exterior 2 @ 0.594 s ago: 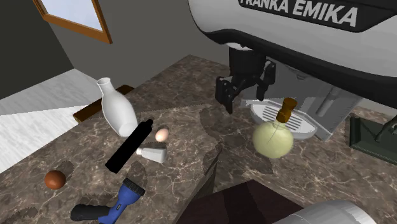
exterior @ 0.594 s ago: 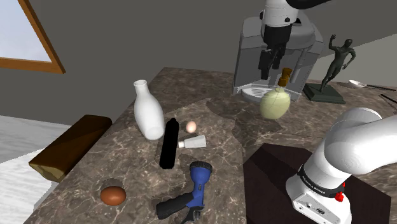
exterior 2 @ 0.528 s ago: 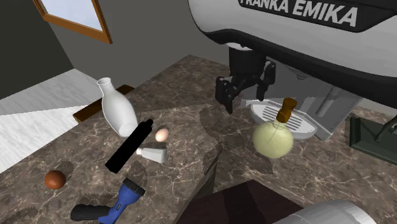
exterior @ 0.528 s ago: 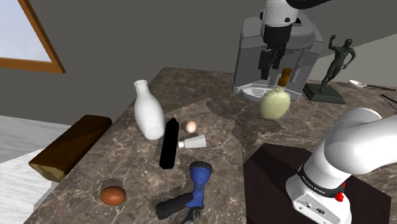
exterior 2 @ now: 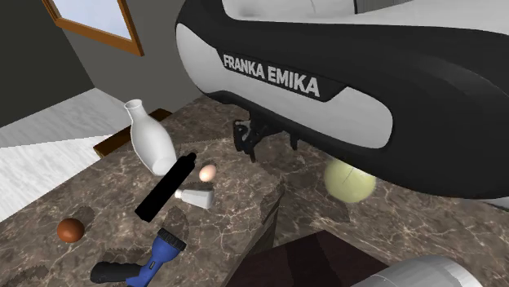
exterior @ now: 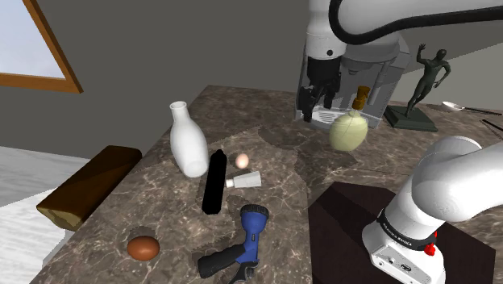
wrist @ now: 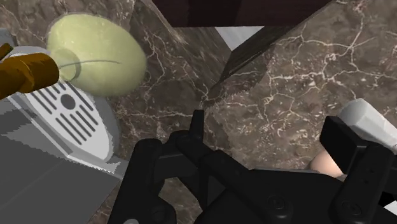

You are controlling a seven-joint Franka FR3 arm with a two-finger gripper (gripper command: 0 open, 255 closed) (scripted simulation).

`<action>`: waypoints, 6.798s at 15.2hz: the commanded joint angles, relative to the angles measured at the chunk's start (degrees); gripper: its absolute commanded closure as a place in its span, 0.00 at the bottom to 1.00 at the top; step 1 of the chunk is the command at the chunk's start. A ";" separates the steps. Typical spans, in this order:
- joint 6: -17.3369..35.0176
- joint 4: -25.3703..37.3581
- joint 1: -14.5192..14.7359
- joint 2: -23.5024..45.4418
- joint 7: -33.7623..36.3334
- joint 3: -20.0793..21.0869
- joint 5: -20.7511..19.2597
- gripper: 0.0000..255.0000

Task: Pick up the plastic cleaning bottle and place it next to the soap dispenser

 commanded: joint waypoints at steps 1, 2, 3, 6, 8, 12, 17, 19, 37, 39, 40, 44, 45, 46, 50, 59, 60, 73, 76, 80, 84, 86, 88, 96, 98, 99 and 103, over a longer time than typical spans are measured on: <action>2.52 -0.13 0.08 2.09 4.16 2.29 1.62 0.00; 3.82 -0.14 0.15 3.25 6.20 3.50 2.37 0.00; 5.14 -0.07 0.20 4.51 8.25 4.70 3.05 0.00; 9.15 0.71 0.13 8.84 14.37 8.33 4.66 0.00; 11.81 1.69 -0.07 12.16 18.50 10.70 5.26 0.00; 16.92 4.72 -0.82 19.74 27.05 15.31 5.10 0.00; 22.36 10.46 -1.91 30.82 38.68 20.32 1.66 0.00; 24.03 13.36 -2.06 35.71 43.67 21.82 -0.80 0.00; 31.69 22.78 1.50 55.36 61.12 21.69 -13.32 0.00; 31.69 22.78 1.50 55.36 61.12 21.69 -13.32 0.00; 31.69 22.78 1.50 55.36 61.12 21.69 -13.32 0.00; 31.68 22.78 1.50 55.35 61.11 21.70 -13.31 1.00; 31.68 22.78 1.50 55.35 61.11 21.70 -13.31 1.00; 31.68 22.79 1.50 55.36 61.11 21.69 -13.31 1.00; 31.68 22.78 1.50 55.35 61.11 21.70 -13.31 1.00; 26.49 25.08 0.75 51.80 59.17 22.59 -10.58 1.00; 25.82 25.42 0.68 51.40 58.95 22.67 -10.28 1.00; 16.81 31.12 0.07 47.29 56.69 23.26 -7.28 1.00; 14.66 32.76 0.00 46.64 56.33 23.33 -6.82 1.00; 11.74 35.14 -0.06 45.98 55.93 23.39 -6.35 1.00; 8.77 37.75 -0.07 45.53 55.63 23.43 -6.02 1.00; 7.27 39.15 -0.06 45.40 55.51 23.46 -5.92 1.00; 5.75 40.61 -0.03 45.32 55.43 23.48 -5.85 1.00; -0.50 47.13 0.22 45.65 55.31 23.64 -5.96 1.00; -2.12 48.96 0.34 45.90 55.35 23.70 -6.08 1.00; -2.94 49.90 0.41 46.06 55.37 23.73 -6.16 1.00; -6.29 53.91 0.76 46.86 55.54 23.89 -6.60 1.00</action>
